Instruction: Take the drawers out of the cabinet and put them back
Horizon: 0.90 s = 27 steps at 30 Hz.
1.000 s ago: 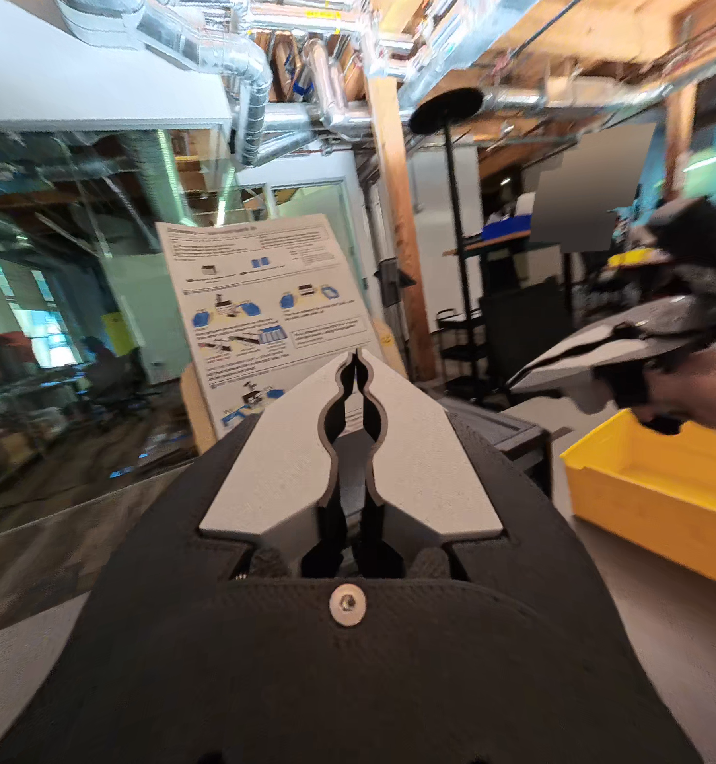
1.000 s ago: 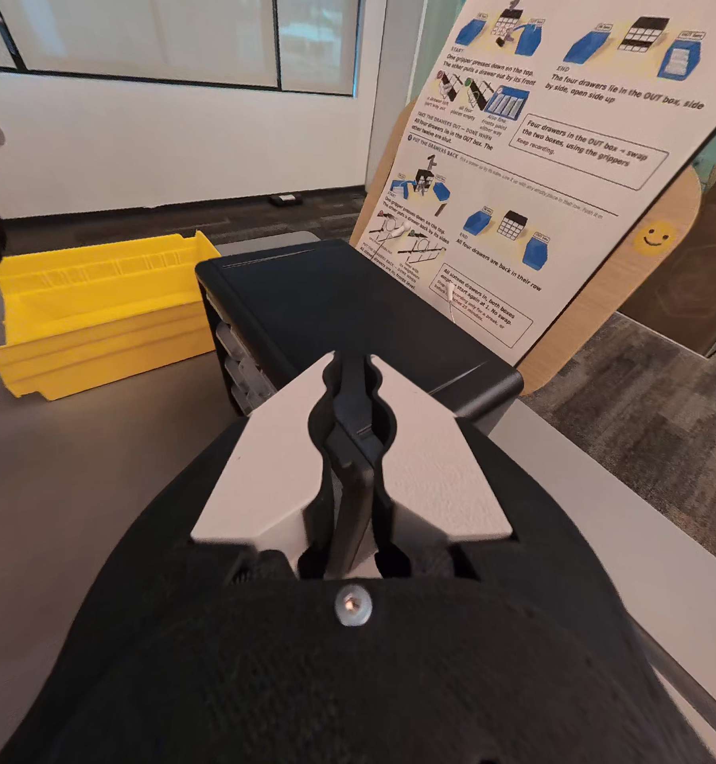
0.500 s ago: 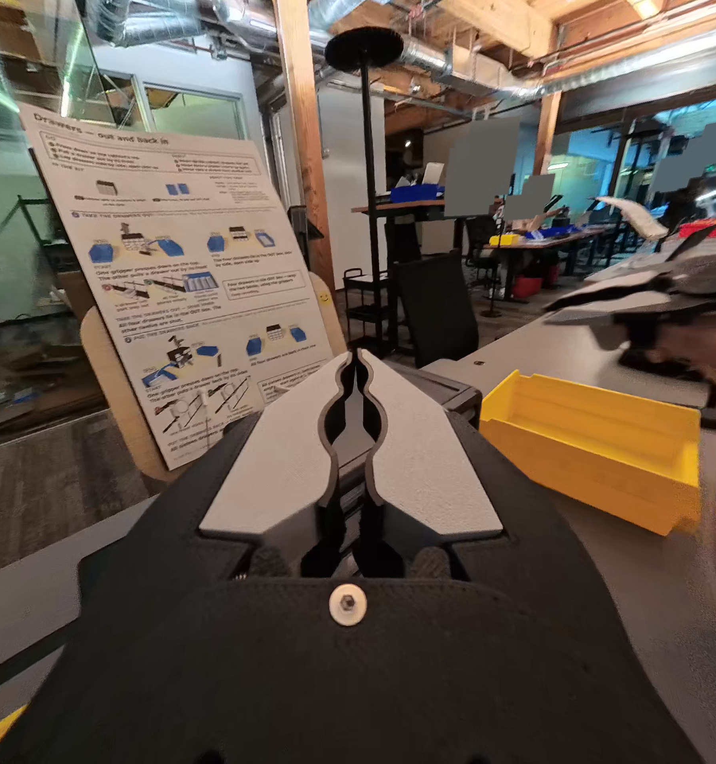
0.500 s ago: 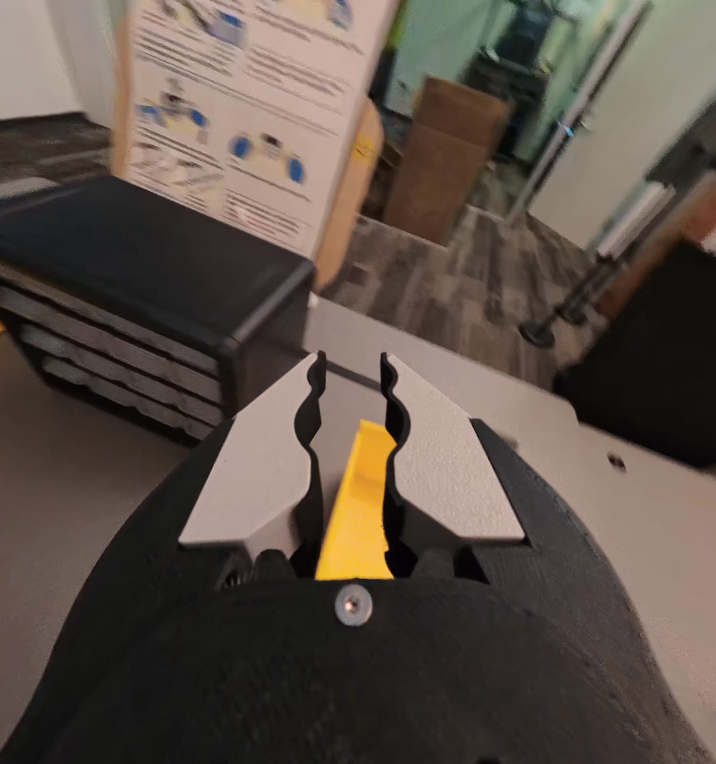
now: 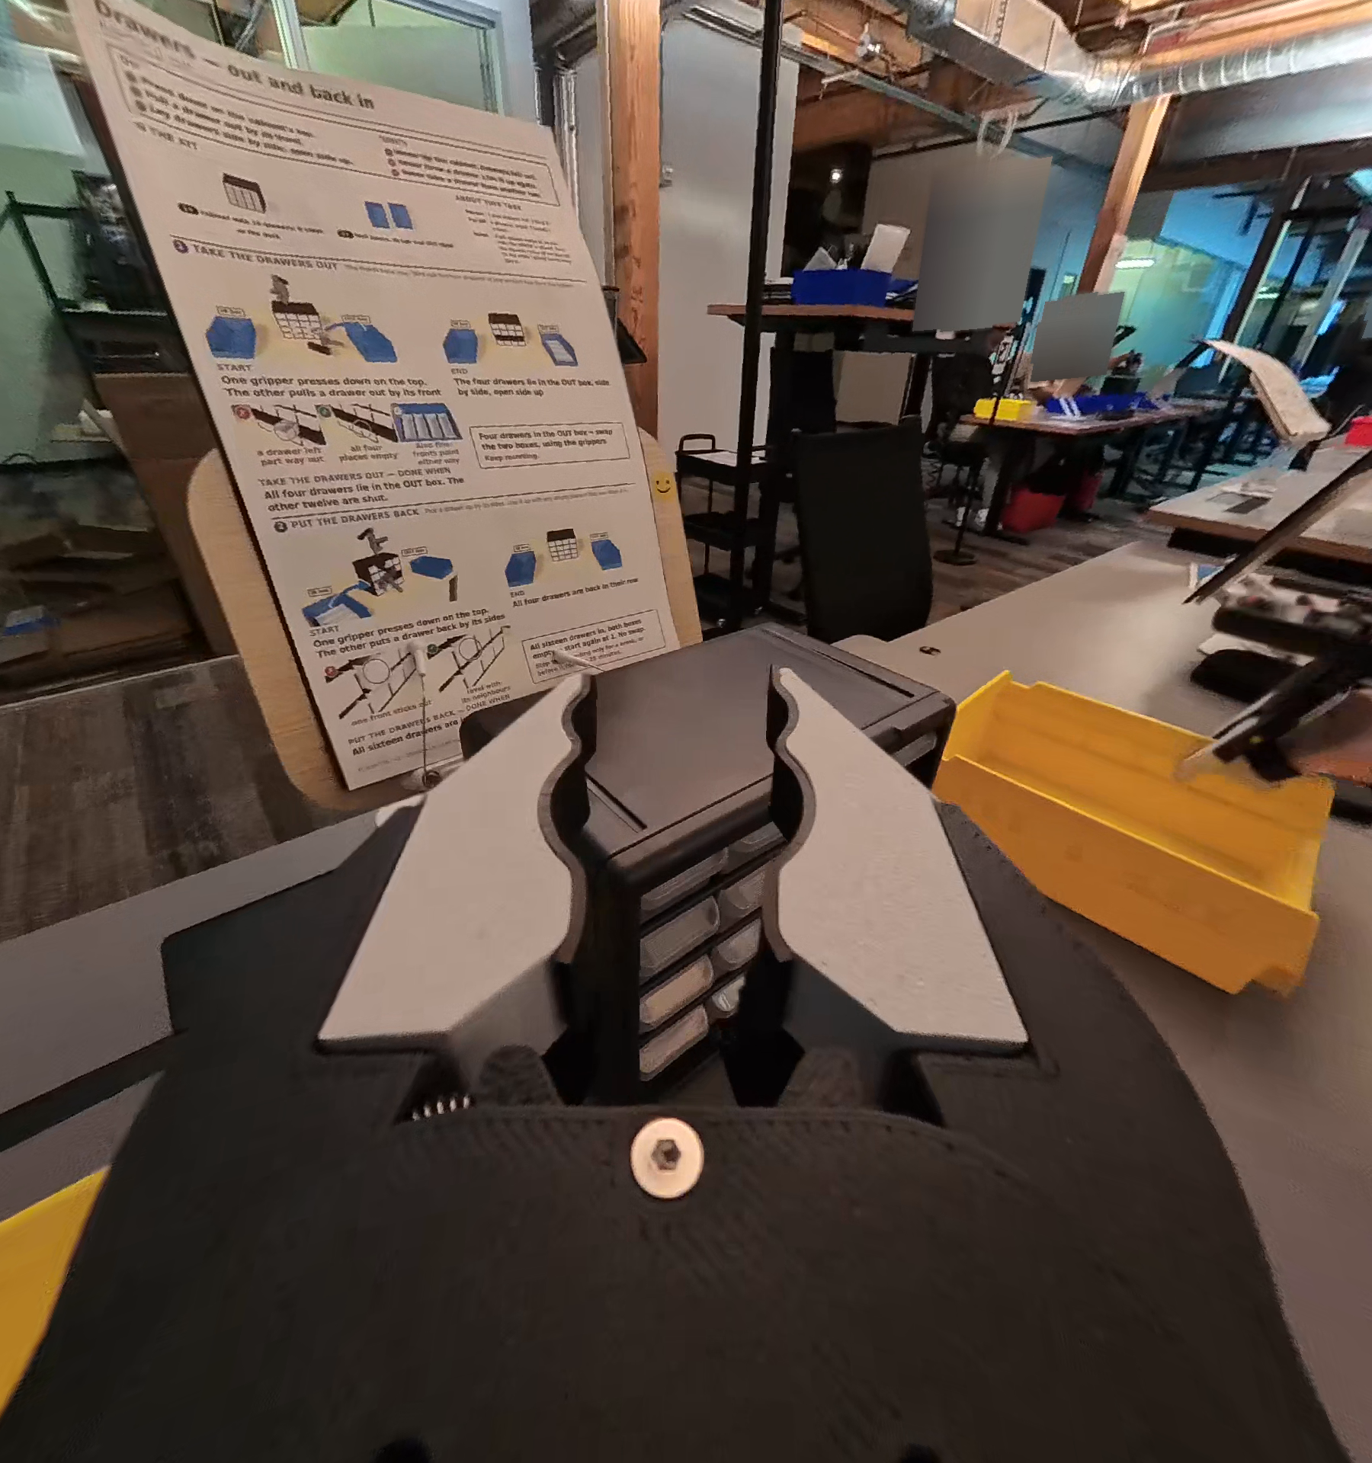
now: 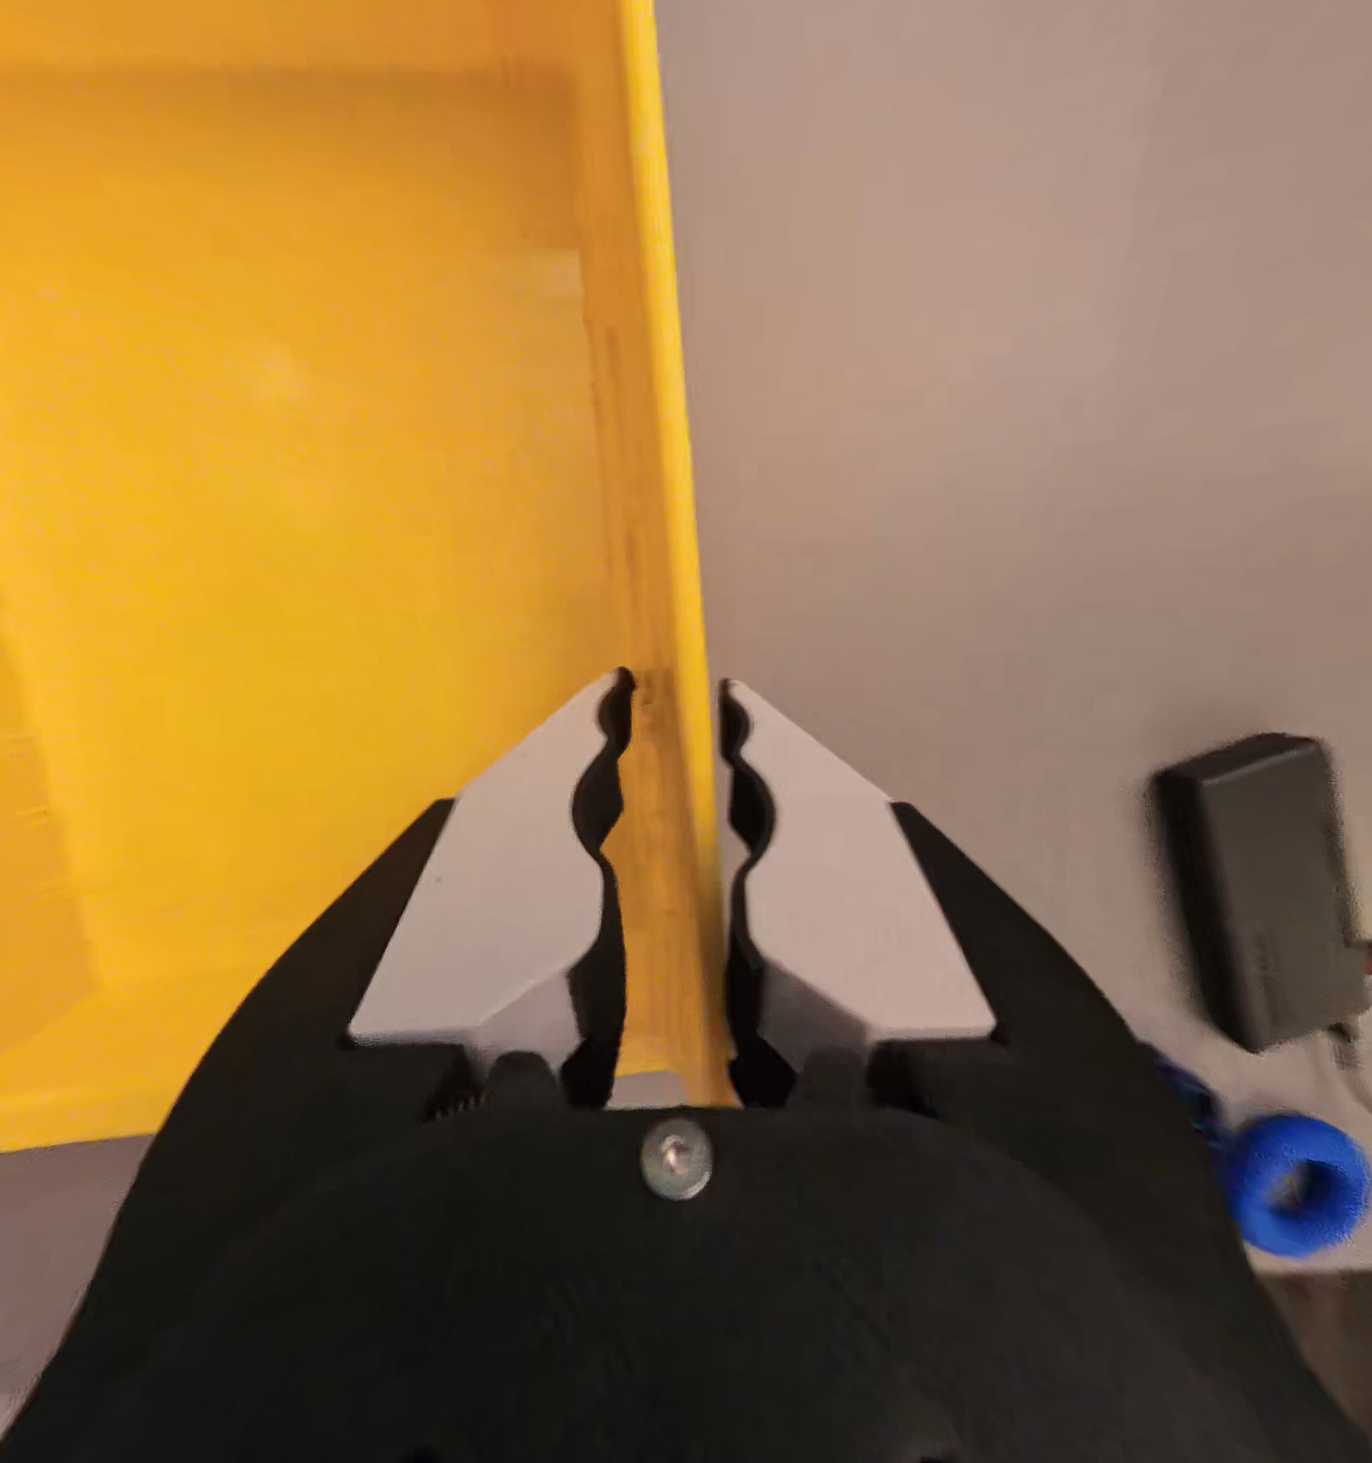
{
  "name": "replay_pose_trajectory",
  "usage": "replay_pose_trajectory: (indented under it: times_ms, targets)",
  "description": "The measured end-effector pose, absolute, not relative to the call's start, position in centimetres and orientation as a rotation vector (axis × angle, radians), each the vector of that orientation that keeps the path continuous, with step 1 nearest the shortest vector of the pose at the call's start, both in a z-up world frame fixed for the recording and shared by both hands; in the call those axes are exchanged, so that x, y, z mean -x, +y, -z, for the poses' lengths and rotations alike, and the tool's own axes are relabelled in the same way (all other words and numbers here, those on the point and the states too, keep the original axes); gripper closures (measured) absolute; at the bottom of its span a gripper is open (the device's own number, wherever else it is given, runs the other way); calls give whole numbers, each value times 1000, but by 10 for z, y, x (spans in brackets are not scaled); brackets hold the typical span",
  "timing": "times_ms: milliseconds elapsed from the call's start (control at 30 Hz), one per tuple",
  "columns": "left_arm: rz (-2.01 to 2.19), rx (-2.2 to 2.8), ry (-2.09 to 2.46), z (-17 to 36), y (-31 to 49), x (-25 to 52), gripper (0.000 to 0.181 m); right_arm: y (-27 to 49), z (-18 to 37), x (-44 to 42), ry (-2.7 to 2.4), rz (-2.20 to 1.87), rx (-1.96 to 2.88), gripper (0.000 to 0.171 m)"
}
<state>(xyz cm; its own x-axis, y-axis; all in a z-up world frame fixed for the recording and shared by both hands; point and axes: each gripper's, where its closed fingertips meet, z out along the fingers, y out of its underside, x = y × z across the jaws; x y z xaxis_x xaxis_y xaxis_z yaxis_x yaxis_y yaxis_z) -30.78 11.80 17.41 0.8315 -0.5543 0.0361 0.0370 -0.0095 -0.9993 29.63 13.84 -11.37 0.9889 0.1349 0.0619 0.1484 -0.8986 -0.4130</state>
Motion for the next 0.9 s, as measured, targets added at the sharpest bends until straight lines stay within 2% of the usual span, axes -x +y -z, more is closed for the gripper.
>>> replay_pose_trajectory:
  times_ms: [33, 133, 533, 667, 767, 800, 900]
  targets:
    - [498, 1522, 418, -174, 118, 311, 140, 139, 114, -293, -143, -26, 2712, 161]
    - [510, 1526, 390, -173, 120, 319, 142, 136, 115, -290, -8, -173, 2762, 167]
    - [525, 1526, 397, -169, 127, 320, 142, 138, 114, -304, -31, -148, 2700, 168]
    - [506, 1514, 444, -165, 137, 316, 142, 139, 104, -312, -105, 40, 2640, 158]
    - [495, 1485, 560, -161, 143, 305, 159, 150, 56, -313, -167, 297, 2389, 148]
    - [496, 1481, 596, -160, 145, 301, 178, 155, 26, -307, -186, 395, 2233, 145]
    - [524, 1513, 611, -154, 157, 295, 181, 152, -60, -239, -343, 458, 1750, 145]
